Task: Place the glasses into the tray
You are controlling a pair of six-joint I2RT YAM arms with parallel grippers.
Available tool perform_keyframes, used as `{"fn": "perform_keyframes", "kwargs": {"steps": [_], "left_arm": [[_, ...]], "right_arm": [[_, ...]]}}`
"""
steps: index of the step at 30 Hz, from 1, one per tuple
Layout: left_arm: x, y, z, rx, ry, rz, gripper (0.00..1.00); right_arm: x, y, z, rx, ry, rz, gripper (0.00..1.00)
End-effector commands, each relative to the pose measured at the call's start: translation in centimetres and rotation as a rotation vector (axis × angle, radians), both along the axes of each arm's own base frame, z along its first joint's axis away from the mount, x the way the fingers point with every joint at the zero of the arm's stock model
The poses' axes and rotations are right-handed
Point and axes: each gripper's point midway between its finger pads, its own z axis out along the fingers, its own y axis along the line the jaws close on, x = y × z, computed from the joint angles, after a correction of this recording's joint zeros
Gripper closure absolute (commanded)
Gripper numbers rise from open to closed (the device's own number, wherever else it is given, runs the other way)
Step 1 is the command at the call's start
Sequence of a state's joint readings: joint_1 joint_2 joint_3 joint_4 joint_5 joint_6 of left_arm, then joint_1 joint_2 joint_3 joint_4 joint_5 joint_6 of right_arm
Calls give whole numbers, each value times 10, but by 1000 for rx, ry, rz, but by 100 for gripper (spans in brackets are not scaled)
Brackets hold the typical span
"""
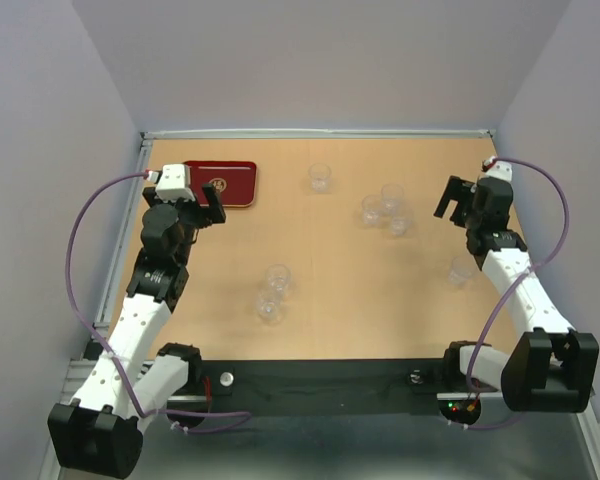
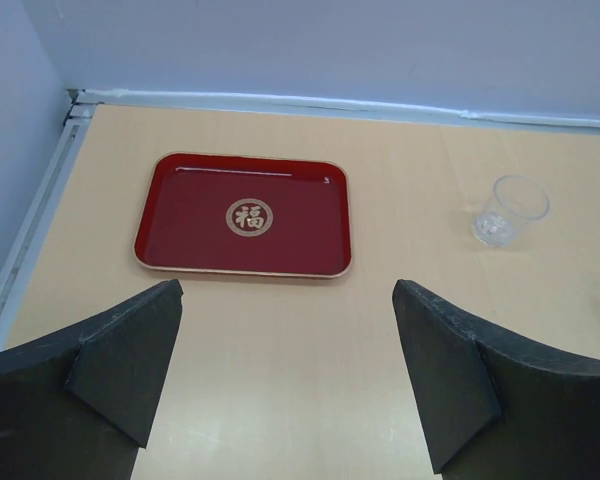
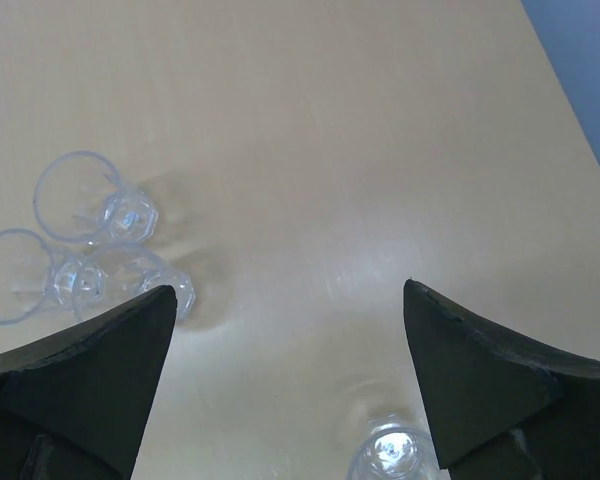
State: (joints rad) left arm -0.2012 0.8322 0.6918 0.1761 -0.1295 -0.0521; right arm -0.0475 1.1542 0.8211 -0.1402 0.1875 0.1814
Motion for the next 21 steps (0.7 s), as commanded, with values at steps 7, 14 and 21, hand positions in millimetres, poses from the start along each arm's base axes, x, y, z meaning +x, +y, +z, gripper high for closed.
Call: {"fn": "perform_keyframes", "kwargs": {"steps": [7,14,21], "left_arm": [[-7,-39,26,-52,-89,-215,1],[-18,-62,12,-158,21,-323,2],[-40,-96,-4,-277,163,-502,7]], "right_arm": [[2,44,49,-229,-142,454,0],[-16,67,17,-246,-82,647,0],[-46,122,-4,-42,-9,972,0]]}}
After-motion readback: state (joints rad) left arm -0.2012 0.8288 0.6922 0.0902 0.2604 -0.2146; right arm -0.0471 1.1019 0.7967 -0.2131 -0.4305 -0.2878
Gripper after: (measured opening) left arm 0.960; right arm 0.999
